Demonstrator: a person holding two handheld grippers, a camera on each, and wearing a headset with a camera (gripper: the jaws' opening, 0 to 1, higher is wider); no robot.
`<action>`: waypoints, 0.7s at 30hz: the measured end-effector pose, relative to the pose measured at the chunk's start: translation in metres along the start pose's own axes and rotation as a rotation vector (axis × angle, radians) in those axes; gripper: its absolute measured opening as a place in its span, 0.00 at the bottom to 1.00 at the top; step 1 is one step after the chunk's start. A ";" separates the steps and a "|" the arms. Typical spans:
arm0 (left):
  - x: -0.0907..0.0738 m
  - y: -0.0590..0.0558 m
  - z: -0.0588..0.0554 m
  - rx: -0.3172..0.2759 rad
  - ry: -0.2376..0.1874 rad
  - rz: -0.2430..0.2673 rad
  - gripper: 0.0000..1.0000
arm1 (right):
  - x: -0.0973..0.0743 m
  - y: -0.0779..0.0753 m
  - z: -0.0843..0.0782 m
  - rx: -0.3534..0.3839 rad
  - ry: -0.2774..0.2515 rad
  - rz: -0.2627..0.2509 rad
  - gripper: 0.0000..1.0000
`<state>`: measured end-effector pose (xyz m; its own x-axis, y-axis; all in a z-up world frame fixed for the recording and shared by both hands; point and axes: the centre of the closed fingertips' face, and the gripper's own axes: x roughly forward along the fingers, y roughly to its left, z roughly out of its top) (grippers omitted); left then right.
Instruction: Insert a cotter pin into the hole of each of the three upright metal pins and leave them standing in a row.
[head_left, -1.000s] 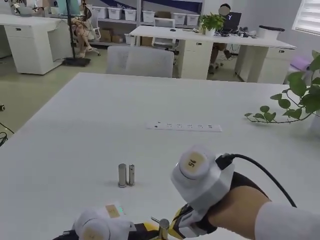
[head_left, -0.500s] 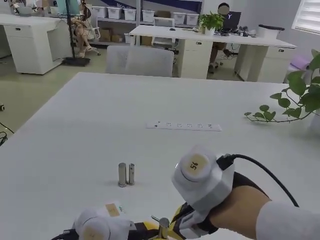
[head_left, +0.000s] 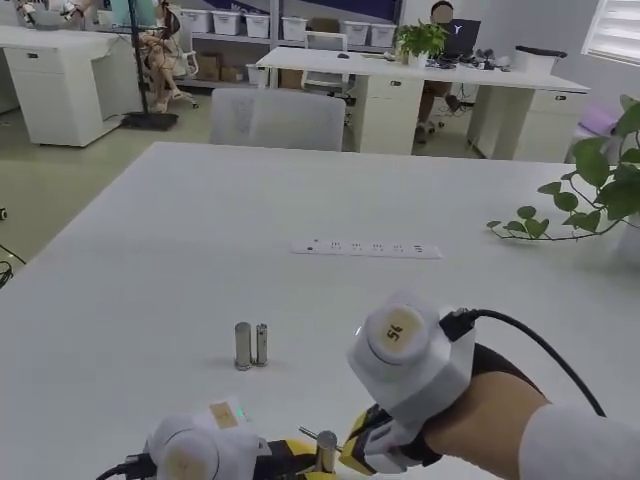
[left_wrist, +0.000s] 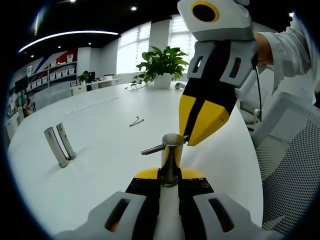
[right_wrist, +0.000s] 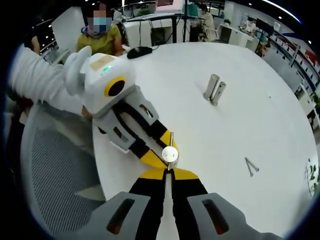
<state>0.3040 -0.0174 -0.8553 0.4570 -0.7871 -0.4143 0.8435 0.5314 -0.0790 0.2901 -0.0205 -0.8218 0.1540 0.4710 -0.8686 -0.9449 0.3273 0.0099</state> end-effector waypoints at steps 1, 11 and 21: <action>0.000 0.000 0.000 0.000 0.000 0.000 0.11 | 0.000 0.000 0.000 -0.001 0.000 -0.001 0.06; 0.000 -0.001 -0.001 -0.003 -0.001 0.000 0.11 | 0.003 0.000 0.004 -0.036 -0.005 -0.012 0.06; 0.000 0.000 -0.001 -0.003 0.000 0.000 0.11 | 0.002 -0.001 0.001 -0.026 -0.019 -0.015 0.16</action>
<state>0.3036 -0.0177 -0.8562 0.4568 -0.7873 -0.4141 0.8427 0.5320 -0.0820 0.2922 -0.0191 -0.8231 0.1730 0.4815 -0.8592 -0.9498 0.3126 -0.0161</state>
